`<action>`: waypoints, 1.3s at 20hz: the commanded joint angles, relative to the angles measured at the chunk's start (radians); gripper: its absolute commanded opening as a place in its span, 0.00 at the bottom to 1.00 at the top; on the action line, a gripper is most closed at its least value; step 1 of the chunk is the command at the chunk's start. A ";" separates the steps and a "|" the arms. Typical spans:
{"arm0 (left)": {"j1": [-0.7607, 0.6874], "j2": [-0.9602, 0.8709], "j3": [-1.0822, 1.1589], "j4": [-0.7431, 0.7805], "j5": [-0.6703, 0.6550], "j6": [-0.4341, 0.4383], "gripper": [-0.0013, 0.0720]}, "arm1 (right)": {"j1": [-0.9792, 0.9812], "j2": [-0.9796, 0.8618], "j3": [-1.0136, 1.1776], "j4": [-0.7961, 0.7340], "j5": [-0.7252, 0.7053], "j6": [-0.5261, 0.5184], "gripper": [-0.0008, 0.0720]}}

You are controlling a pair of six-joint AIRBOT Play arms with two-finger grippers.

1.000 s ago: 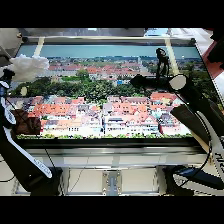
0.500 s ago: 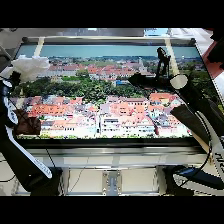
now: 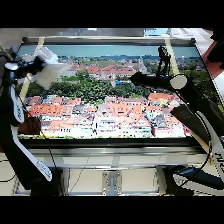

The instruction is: Fold the shirts.

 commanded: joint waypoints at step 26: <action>-0.465 0.262 -0.050 0.911 -0.247 -0.439 0.77 | -0.002 0.045 -0.002 -0.716 0.193 0.137 0.52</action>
